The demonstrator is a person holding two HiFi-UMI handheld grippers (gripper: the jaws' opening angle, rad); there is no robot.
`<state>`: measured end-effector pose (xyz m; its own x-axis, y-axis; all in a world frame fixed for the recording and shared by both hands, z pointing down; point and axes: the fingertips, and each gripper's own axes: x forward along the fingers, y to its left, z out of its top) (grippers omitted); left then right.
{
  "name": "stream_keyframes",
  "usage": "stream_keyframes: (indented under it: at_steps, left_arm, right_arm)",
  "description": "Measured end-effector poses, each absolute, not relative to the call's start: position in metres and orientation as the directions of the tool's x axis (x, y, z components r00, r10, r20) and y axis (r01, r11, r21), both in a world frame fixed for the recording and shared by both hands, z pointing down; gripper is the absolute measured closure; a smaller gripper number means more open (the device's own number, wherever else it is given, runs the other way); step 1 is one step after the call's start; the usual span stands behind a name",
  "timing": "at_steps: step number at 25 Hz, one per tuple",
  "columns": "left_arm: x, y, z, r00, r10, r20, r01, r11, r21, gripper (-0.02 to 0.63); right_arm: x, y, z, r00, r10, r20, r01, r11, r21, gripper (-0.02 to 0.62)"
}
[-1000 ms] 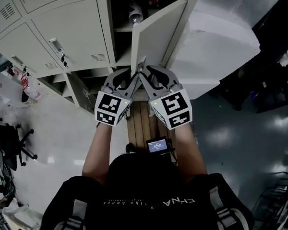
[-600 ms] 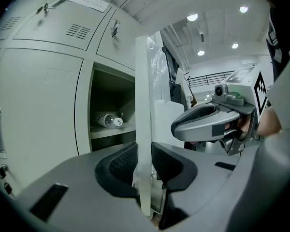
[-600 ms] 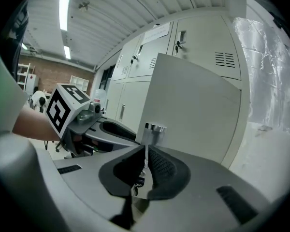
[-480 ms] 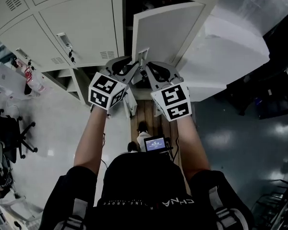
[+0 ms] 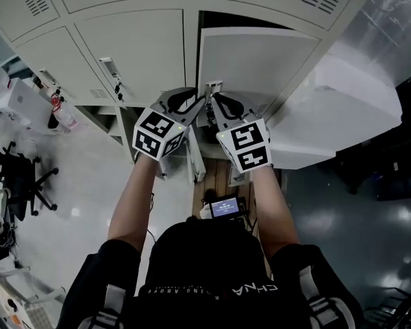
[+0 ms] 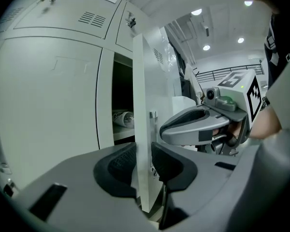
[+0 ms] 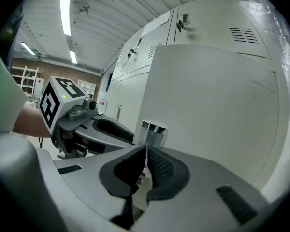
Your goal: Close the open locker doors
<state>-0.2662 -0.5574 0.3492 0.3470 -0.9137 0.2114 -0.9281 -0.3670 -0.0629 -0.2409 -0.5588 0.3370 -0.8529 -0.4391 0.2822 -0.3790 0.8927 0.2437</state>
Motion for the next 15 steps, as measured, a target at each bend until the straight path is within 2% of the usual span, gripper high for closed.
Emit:
stream_keyframes:
  at_steps: [15]
  left_arm:
    - [-0.298,-0.598,0.349,0.265,-0.942,0.204,-0.955,-0.287,-0.082,0.532]
  right_arm:
    - [-0.281,-0.603,0.342,-0.88,-0.382,0.282,-0.325,0.918,0.227,0.555]
